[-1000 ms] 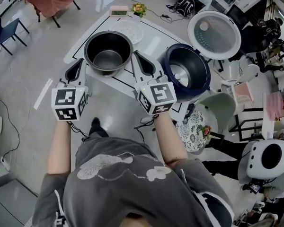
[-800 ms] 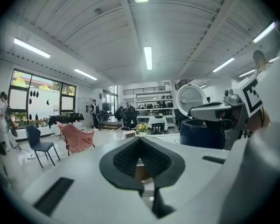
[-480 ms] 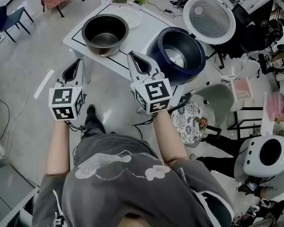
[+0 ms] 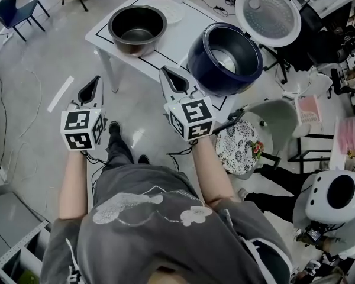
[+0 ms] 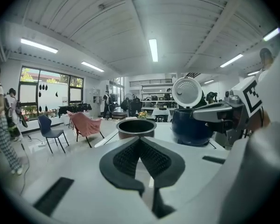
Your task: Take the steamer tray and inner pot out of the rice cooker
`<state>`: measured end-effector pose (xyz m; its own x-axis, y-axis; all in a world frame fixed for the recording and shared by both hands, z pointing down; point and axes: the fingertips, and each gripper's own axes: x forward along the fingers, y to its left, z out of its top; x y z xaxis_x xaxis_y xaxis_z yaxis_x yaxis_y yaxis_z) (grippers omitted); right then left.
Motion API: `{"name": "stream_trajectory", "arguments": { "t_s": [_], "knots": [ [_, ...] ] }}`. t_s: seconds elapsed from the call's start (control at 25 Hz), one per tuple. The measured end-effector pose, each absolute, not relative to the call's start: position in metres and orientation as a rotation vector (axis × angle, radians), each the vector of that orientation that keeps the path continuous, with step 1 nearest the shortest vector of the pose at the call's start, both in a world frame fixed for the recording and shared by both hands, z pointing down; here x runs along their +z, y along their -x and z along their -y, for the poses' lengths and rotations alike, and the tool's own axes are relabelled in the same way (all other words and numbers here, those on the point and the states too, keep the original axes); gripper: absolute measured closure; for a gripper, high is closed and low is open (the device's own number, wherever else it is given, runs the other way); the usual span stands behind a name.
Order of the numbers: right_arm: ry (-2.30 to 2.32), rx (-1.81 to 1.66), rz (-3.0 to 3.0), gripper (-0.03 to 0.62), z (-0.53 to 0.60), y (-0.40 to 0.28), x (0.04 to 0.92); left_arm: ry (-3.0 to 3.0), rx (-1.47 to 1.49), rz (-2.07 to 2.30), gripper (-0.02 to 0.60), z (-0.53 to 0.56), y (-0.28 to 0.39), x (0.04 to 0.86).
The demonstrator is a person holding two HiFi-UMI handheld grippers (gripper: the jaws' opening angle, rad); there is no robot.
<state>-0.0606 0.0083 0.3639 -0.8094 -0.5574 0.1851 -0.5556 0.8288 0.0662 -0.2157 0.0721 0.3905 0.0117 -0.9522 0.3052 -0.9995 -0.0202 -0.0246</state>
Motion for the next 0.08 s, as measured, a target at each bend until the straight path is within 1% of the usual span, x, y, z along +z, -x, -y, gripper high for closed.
{"name": "stream_trajectory", "arguments": {
  "t_s": [0.08],
  "knots": [
    [-0.858,-0.001,2.814,0.566,-0.0109,0.0601,0.3671,-2.075,0.359,2.048,0.574,-0.0761,0.215,0.3931]
  ]
}}
